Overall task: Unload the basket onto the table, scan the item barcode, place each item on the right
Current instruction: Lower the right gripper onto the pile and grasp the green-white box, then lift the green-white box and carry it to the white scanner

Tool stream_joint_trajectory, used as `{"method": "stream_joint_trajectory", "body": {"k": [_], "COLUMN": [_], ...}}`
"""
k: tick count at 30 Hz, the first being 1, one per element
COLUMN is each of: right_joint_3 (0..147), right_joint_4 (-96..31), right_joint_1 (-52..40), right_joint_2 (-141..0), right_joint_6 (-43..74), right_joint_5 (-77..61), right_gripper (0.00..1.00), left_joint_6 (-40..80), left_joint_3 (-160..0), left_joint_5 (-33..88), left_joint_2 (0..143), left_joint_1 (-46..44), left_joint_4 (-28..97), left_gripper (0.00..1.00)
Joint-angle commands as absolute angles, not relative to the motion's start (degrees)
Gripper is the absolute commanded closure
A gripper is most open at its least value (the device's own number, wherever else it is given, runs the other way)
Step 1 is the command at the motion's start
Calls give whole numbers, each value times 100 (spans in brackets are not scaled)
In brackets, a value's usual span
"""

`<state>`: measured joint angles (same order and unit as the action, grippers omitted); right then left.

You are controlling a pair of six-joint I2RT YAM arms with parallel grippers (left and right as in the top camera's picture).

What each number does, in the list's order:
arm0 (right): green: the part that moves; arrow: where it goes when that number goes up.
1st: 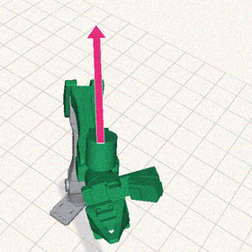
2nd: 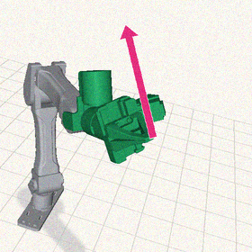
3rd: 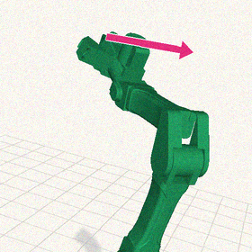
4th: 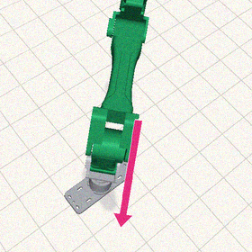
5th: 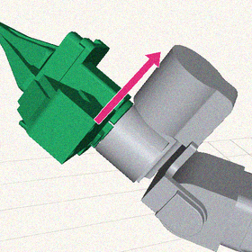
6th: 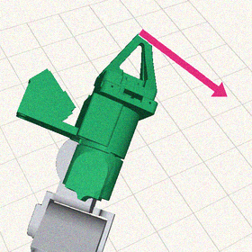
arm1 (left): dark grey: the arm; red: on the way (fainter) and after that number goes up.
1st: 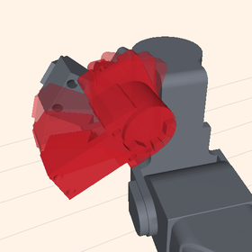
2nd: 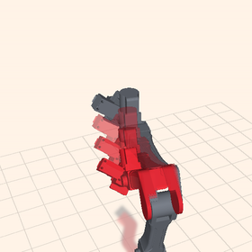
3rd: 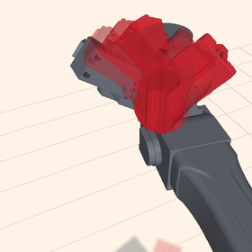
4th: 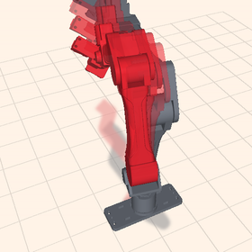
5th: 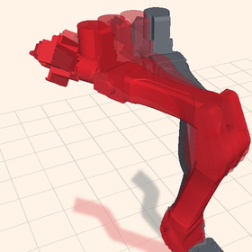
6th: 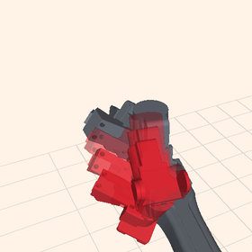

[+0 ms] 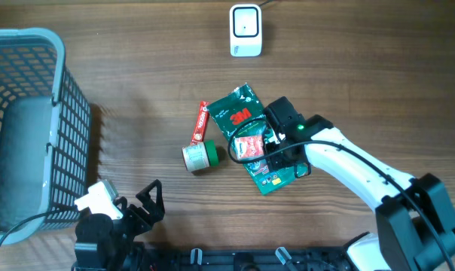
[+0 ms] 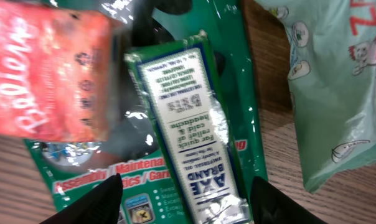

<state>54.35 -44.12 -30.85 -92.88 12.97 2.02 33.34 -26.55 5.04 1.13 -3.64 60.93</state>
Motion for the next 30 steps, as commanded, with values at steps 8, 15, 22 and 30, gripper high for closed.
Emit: {"method": "stream_joint_trajectory", "body": {"k": [8, 15, 22, 30], "right_joint_3": [5387, 5387, 5483, 6267], "right_joint_4": [-4248, -4189, -4073, -5013], "right_joint_1": [-2919, -2821, -2821, -2821], "right_joint_2": [-9612, -9732, -9727, -9354], "right_joint_6": [1262, 1651, 1817, 1804], "right_joint_5": [620, -196, -1369, -1800], "right_gripper": [45, 74, 91, 96], "left_joint_6": [3347, 3347, 3347, 3347], "left_joint_3": [-2624, -2624, -2624, -2624], "left_joint_5": [534, 534, 532, 534], "left_joint_2": [113, 113, 113, 113], "left_joint_1": [-331, -331, -331, -331], "left_joint_4": [6090, 6090, 6090, 6090], "left_gripper": [0, 0, 0, 0]}}
